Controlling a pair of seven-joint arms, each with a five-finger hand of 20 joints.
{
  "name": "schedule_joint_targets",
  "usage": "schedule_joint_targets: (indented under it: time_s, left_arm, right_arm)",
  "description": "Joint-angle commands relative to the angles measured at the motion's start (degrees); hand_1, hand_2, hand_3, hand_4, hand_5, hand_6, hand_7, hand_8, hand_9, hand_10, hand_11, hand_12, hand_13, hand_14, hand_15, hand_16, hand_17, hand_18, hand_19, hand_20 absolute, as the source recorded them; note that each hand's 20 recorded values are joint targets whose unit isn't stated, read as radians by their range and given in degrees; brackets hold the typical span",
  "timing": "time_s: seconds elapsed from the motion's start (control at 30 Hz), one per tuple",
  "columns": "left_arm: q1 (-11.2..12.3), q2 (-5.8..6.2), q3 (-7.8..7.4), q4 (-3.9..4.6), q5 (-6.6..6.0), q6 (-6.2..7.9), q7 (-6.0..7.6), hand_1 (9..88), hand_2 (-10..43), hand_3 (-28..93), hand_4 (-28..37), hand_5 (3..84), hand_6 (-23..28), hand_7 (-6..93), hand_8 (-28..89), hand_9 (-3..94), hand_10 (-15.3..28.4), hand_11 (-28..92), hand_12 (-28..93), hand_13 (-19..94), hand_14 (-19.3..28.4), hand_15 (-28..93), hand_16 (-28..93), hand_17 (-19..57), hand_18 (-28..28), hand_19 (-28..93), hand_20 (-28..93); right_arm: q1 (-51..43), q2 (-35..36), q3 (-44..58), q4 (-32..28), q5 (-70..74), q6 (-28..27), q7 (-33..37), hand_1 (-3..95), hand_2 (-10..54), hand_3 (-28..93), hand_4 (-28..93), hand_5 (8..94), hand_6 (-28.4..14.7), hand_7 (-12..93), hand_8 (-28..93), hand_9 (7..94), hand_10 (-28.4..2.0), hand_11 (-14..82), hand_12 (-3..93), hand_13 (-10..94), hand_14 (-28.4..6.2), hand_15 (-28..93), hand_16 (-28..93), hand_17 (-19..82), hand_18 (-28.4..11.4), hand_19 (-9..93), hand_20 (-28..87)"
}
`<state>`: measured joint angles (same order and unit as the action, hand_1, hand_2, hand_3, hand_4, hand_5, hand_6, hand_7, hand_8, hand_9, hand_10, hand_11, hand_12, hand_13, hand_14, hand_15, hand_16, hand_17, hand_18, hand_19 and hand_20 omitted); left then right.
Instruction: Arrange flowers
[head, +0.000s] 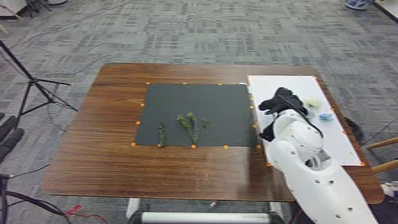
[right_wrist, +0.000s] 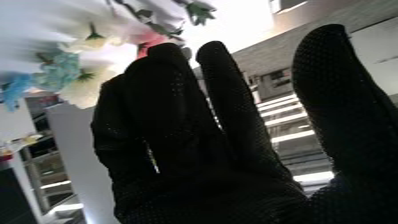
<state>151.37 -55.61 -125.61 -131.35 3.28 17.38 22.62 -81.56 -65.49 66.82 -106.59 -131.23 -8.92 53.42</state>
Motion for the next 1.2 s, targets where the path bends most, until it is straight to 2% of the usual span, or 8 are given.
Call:
schedule_joint_targets:
  time_s: [0.03, 0.43, 0.63, 0.73, 0.8, 0.97, 1.1, 1.2]
  left_arm:
    - [0.6, -0.38, 0.16, -0.44, -0.40, 0.69, -0.26, 22.1, 17.0, 70, -28.3, 36.0, 7.9, 6.6, -7, 28.9, 13.3, 10, 11, 21, 14.0, 22, -3, -5.1, 11.8, 23, 11]
    - [0.5, -0.65, -0.32, -0.44, -0.77, 0.73, -0.86, 22.2, 17.1, 70, -28.3, 36.1, 7.9, 6.7, -7, 28.9, 13.3, 11, 11, 21, 13.9, 22, -3, -5.2, 11.8, 23, 11]
    - [0.7, -0.58, -0.15, -0.49, -1.06, 0.66, -0.48, 22.1, 17.1, 70, -28.3, 36.0, 8.0, 6.9, -7, 28.9, 13.3, 11, 11, 21, 14.0, 22, -3, -5.1, 11.8, 23, 11]
    - [0.4, 0.21, 0.53, -0.75, -1.28, 2.71, 1.38, 22.1, 17.1, 70, -28.3, 36.0, 8.0, 6.9, -7, 28.9, 13.3, 11, 12, 21, 14.0, 22, -3, -5.1, 11.8, 23, 11]
    - [0.7, 0.22, 0.45, -0.76, -1.02, 2.43, 1.73, 22.2, 17.2, 70, -28.3, 36.1, 8.0, 7.0, -7, 28.9, 13.3, 11, 12, 21, 14.0, 23, -3, -5.1, 11.8, 23, 11]
    - [0.7, 0.01, 0.47, -0.85, -1.52, 2.45, 1.67, 22.4, 17.3, 70, -28.3, 36.3, 8.3, 7.4, -7, 28.8, 13.3, 11, 12, 21, 14.1, 24, -3, -5.0, 11.8, 23, 11]
    - [0.9, 0.08, 0.56, -0.85, -1.95, 2.51, 1.99, 22.3, 17.3, 70, -28.3, 36.3, 8.3, 7.5, -7, 28.7, 13.2, 11, 12, 21, 14.1, 24, -3, -4.9, 11.8, 23, 11]
    - [1.0, 0.00, 0.61, -0.78, -1.90, 2.38, 2.11, 22.4, 17.3, 70, -28.3, 36.4, 8.4, 7.6, -7, 28.7, 13.2, 11, 12, 21, 14.1, 24, -3, -4.9, 11.8, 23, 11]
  right_arm:
    - [1.0, 0.9, -0.9, 4.5, -1.9, -1.6, 1.2, 38.6, -7.3, 70, -20, 62.6, -12.2, 9, -8, 61.0, -25.3, 17.6, 17.0, 65, -17.1, 74, 22, 35, -28.4, 89, 31]
    - [0.7, 0.3, -2.3, 9.1, -3.5, -2.0, 1.7, 43.2, -9.5, 72, -26, 57.6, -13.4, 9, -8, 58.4, -25.2, 17.9, 16.5, 64, -15.8, 74, 21, 35, -28.4, 90, 30]
    - [0.8, 0.0, -3.6, 10.8, -4.9, -3.8, 1.4, 53.1, -9.5, 75, -28, 59.9, -11.1, 14, -8, 66.3, -20.8, 26.7, 20.5, 68, -13.5, 75, 27, 37, -28.4, 92, 31]
    - [0.8, 0.3, -4.4, 11.5, -5.4, -4.1, 1.6, 59.6, -9.5, 69, -28, 60.1, -9.8, 18, -8, 69.8, -16.5, 23.6, 32.4, 69, -11.7, 73, 34, 37, -28.4, 92, 32]
    - [0.6, 0.2, -4.7, 12.0, -6.0, -4.5, 1.5, 63.3, -9.5, 66, -28, 59.5, -9.3, 21, -8, 71.6, -14.8, 21.3, 38.2, 70, -10.9, 73, 36, 37, -28.4, 92, 32]
    - [-0.2, 0.4, -5.5, 12.6, -6.2, -3.0, 1.4, 64.5, -9.5, 66, -28, 58.2, -8.1, 31, -9, 72.6, -13.4, 26.4, 44.4, 72, -10.1, 73, 37, 39, -28.4, 92, 33]
    - [-1.0, 0.8, -5.5, 12.1, -5.8, 2.0, 1.4, 65.4, -9.5, 69, -28, 59.8, -5.2, 41, 11, 76.9, -11.9, 29.2, 48.1, 76, -8.4, 72, 36, 41, -27.8, 93, 33]
    - [-1.3, 1.1, -5.4, 11.3, -6.6, 4.5, 0.9, 65.2, -9.5, 71, -28, 62.0, -4.1, 44, 12, 79.6, -11.1, 28.8, 49.2, 79, -7.4, 71, 35, 42, -27.4, 93, 33]
